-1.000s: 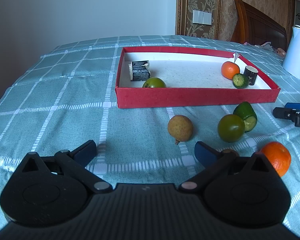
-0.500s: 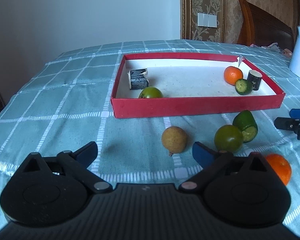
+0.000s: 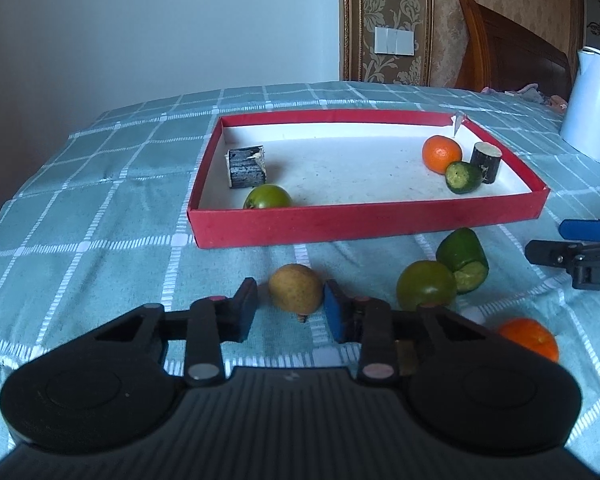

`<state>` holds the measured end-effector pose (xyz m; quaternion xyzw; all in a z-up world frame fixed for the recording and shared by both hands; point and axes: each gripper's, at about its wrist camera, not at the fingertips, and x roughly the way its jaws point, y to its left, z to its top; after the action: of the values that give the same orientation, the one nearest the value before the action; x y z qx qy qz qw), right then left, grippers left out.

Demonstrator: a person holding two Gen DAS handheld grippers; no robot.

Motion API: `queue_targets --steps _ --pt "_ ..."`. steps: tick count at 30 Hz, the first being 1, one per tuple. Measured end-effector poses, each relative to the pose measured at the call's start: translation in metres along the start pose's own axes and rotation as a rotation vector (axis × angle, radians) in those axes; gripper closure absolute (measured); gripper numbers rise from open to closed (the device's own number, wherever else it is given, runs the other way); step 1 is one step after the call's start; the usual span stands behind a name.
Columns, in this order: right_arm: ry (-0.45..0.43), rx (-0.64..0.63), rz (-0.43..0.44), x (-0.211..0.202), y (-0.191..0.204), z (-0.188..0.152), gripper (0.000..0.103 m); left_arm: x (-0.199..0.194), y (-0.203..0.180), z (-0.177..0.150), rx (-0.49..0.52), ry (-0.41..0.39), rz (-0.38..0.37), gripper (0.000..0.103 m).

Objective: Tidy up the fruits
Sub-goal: 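Carry the brown round fruit into the red tray and open the left tool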

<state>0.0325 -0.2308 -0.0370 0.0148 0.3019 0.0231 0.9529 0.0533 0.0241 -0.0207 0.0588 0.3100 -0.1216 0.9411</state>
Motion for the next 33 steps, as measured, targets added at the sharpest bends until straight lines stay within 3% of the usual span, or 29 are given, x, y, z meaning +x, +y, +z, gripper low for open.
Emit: queue_targets --steps 9,16,22,33 --pt "0.005 -0.010 0.000 0.001 0.002 0.000 0.032 -0.008 0.000 0.008 -0.015 -0.025 -0.015 0.077" --pt "0.009 -0.017 0.008 0.002 0.003 0.000 0.027 -0.012 -0.005 0.043 -0.005 -0.070 -0.053 0.077" --pt "0.012 -0.022 0.013 0.003 0.004 0.000 0.024 0.014 -0.014 0.071 0.013 -0.060 -0.059 0.077" --pt "0.016 -0.028 0.018 0.003 0.005 0.000 0.020 0.078 -0.020 0.096 0.029 0.006 0.005 0.077"
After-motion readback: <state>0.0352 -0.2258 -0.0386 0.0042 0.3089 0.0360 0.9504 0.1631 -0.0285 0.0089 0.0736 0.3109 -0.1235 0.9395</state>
